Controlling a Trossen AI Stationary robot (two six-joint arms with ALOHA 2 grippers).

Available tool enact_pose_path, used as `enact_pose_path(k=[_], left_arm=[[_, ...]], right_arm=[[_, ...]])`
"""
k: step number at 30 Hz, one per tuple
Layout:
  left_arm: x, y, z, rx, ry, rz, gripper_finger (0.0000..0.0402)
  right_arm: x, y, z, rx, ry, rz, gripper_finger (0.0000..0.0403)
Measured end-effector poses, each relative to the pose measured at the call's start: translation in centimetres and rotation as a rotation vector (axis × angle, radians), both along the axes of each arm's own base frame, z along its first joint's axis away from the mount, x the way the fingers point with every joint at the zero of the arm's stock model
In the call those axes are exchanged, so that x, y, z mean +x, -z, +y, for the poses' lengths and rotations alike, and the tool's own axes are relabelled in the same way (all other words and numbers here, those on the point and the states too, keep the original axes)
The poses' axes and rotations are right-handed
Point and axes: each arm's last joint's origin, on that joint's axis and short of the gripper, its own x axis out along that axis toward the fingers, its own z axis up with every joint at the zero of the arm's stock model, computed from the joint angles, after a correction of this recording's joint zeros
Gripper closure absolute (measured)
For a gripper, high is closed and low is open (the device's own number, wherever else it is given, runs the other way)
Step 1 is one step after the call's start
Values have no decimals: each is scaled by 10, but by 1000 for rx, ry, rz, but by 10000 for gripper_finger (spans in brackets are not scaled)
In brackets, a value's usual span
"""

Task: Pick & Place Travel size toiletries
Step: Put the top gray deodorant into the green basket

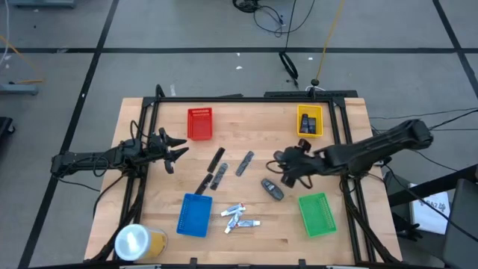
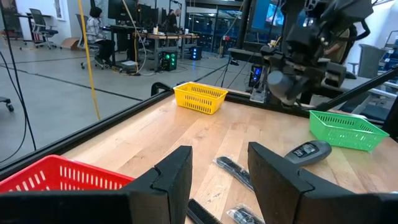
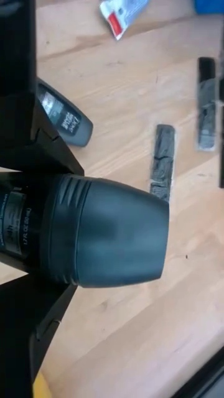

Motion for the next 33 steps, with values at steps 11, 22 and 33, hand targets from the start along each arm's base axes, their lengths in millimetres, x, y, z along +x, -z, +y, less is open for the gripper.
enact_pose_path(k=[11,22,33], left_arm=[[0,0,0,0,0,0,247],[0,0,0,0,0,0,247],[0,0,0,0,0,0,247]], right_arm=[[-46,18,3,56,-109,-251,191],[-77,42,-4,167,-199,-420,191],[-97,47,14,370,-490,-696,191]])
